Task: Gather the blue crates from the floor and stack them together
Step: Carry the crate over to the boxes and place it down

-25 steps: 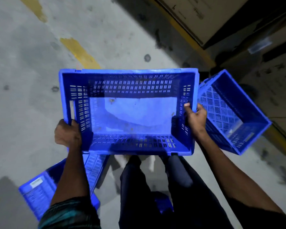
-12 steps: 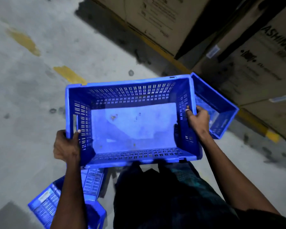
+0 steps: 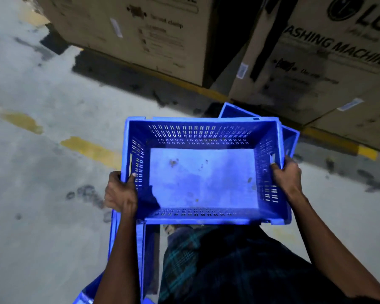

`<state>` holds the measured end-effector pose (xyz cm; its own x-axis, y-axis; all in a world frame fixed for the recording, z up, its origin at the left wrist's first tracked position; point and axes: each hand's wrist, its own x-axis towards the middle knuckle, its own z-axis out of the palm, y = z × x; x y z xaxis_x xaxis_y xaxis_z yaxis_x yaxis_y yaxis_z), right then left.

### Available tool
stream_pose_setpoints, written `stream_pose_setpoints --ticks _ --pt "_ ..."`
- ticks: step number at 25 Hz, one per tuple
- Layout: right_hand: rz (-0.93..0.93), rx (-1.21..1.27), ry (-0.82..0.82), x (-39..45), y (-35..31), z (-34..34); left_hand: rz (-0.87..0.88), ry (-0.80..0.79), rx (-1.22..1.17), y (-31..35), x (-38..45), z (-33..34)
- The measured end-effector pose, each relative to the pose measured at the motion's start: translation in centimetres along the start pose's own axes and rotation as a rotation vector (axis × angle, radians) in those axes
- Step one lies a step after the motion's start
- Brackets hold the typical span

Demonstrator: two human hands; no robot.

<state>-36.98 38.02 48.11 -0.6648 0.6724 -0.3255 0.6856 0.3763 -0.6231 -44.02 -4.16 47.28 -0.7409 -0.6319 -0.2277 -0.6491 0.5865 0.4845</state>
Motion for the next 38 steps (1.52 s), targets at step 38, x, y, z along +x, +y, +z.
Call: stream_pose_setpoints --ticks 38 --pt "0.709 0.420 0.103 30.0 15.7 -4.2 -0.113 -1.020 -0.045 31.3 2.0 36.6"
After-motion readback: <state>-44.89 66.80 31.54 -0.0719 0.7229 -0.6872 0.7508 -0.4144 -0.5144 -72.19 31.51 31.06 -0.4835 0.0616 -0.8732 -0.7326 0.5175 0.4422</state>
